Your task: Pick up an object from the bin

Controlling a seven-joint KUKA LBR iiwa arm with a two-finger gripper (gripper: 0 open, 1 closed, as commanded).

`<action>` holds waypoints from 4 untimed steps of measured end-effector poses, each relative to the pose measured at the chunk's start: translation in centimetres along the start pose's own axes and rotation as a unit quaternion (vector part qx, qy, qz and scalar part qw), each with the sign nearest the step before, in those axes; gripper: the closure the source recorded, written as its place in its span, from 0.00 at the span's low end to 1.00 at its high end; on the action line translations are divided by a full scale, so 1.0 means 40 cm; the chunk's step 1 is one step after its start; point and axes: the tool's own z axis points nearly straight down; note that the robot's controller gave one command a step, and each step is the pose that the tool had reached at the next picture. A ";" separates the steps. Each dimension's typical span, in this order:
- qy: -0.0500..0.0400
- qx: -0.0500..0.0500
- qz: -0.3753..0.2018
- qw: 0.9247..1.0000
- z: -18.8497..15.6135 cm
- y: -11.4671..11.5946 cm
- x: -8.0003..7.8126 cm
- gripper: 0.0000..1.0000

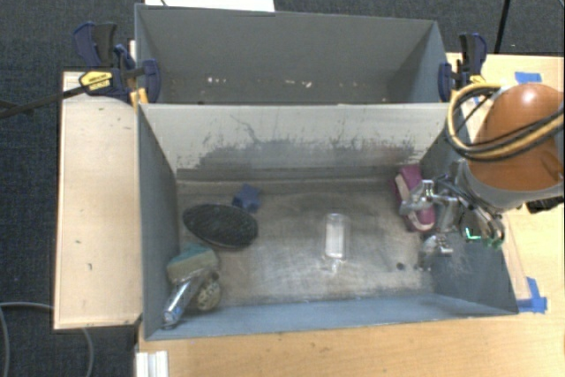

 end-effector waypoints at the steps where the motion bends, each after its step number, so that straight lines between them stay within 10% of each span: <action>1: -0.005 0.001 -0.214 0.977 0.153 0.293 -0.033 0.00; 2: -0.001 0.001 -0.393 0.919 0.084 0.296 0.085 0.00; 3: -0.004 0.001 -0.428 0.904 0.084 0.305 0.004 0.00; 4: -0.006 0.003 -0.566 0.825 0.154 0.305 0.038 0.00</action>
Offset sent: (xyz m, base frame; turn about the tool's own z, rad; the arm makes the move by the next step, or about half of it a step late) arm 0.0113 0.1167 -0.0638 -0.4342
